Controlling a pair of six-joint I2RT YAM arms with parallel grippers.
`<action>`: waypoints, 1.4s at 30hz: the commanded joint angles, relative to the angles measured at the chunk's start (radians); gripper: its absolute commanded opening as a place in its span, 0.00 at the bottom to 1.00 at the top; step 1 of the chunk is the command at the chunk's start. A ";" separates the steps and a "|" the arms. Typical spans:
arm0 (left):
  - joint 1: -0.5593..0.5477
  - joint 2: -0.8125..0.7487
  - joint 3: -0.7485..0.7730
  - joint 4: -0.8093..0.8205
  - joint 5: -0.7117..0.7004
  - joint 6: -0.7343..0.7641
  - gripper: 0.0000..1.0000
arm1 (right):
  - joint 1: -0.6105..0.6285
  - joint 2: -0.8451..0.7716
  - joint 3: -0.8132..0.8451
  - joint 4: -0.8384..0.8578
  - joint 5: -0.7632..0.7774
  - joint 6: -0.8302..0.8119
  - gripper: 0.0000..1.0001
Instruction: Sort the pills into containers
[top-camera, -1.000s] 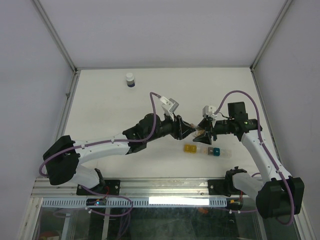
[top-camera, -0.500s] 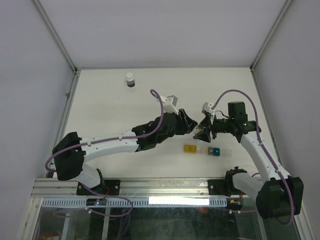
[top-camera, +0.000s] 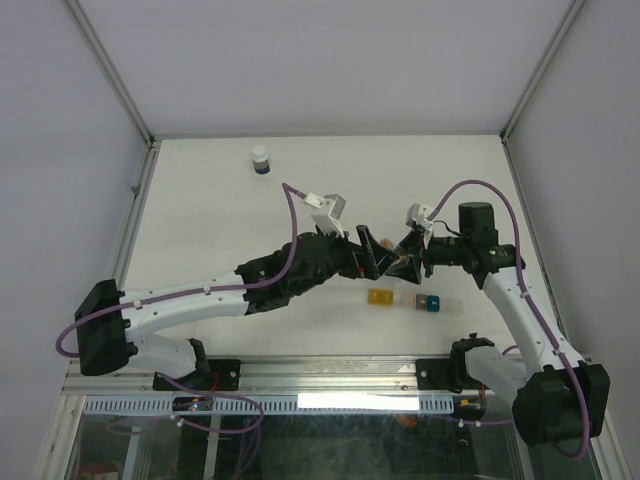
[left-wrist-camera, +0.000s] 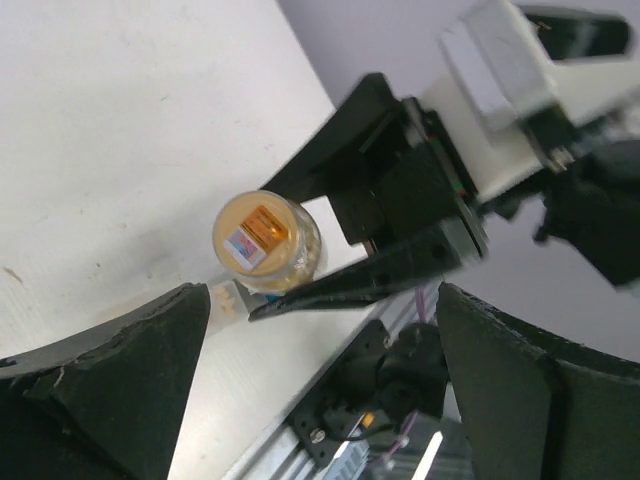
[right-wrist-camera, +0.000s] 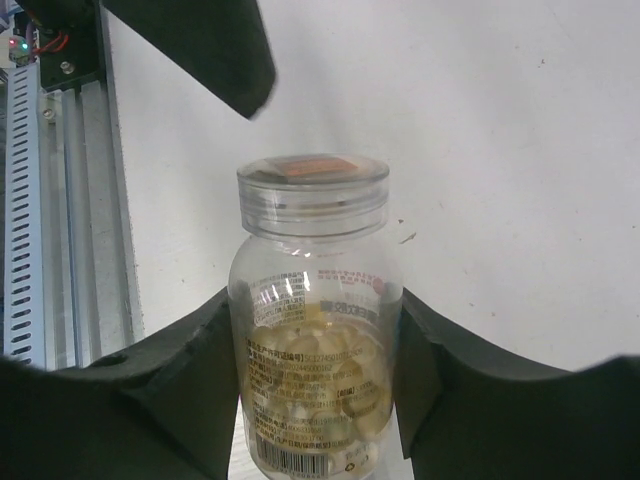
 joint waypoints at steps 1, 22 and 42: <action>-0.011 -0.177 -0.140 0.179 0.148 0.232 0.99 | -0.003 -0.033 0.032 0.007 -0.077 -0.022 0.00; 0.215 -0.210 -0.403 0.723 0.894 0.871 0.97 | -0.011 -0.006 0.034 -0.287 -0.278 -0.455 0.00; 0.213 0.035 -0.278 0.771 0.887 0.839 0.66 | -0.010 0.034 0.048 -0.313 -0.268 -0.471 0.00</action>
